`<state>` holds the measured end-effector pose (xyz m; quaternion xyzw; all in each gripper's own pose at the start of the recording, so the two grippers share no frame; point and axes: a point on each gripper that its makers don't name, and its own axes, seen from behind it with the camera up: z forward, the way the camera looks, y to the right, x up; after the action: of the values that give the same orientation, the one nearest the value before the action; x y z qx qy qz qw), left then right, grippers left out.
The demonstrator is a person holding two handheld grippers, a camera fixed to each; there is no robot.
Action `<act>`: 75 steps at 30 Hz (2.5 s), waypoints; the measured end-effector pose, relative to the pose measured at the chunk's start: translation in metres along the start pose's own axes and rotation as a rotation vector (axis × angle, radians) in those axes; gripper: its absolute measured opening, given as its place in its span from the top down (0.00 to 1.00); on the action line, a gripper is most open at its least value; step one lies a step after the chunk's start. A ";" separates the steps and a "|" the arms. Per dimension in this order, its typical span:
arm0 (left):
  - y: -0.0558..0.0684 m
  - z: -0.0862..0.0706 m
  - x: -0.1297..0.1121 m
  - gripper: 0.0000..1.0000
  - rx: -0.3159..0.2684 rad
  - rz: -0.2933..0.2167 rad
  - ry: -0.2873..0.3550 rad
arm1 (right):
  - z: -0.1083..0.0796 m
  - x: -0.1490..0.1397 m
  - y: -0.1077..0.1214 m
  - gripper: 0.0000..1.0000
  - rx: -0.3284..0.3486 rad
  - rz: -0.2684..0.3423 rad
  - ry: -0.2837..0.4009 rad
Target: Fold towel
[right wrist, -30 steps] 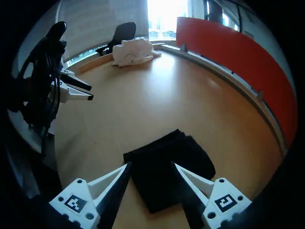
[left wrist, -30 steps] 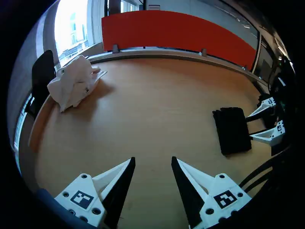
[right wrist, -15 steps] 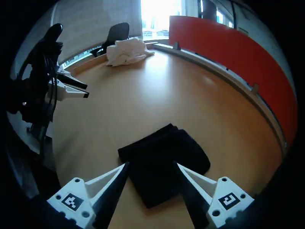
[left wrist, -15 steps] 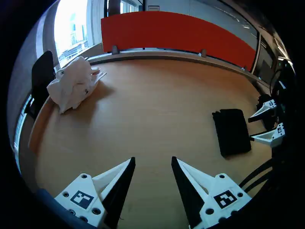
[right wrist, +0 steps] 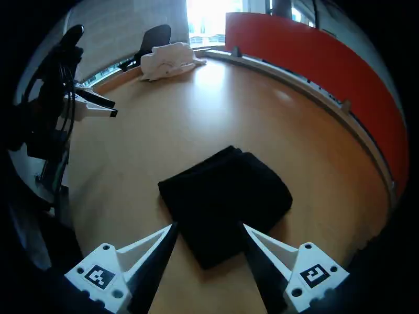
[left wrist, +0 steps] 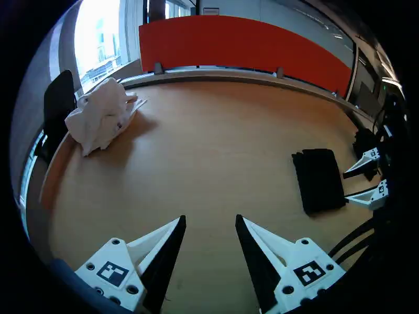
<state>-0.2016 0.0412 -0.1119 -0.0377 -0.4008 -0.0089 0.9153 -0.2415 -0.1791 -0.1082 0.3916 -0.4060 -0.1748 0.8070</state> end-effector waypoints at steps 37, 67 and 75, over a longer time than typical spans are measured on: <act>0.007 0.003 -0.002 0.31 -0.009 0.000 -0.005 | 0.000 -0.067 -0.001 0.54 -0.036 0.071 -0.110; 0.008 0.004 -0.001 0.31 -0.012 0.000 -0.006 | -0.005 -0.056 0.004 0.95 -0.043 0.077 -0.079; 0.009 0.004 -0.002 0.31 -0.014 0.000 -0.006 | -0.015 -0.029 0.011 0.95 -0.051 0.044 -0.037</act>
<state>-0.2056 0.0503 -0.1116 -0.0443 -0.4034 -0.0114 0.9139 -0.2477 -0.1477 -0.1201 0.3585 -0.4246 -0.1745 0.8129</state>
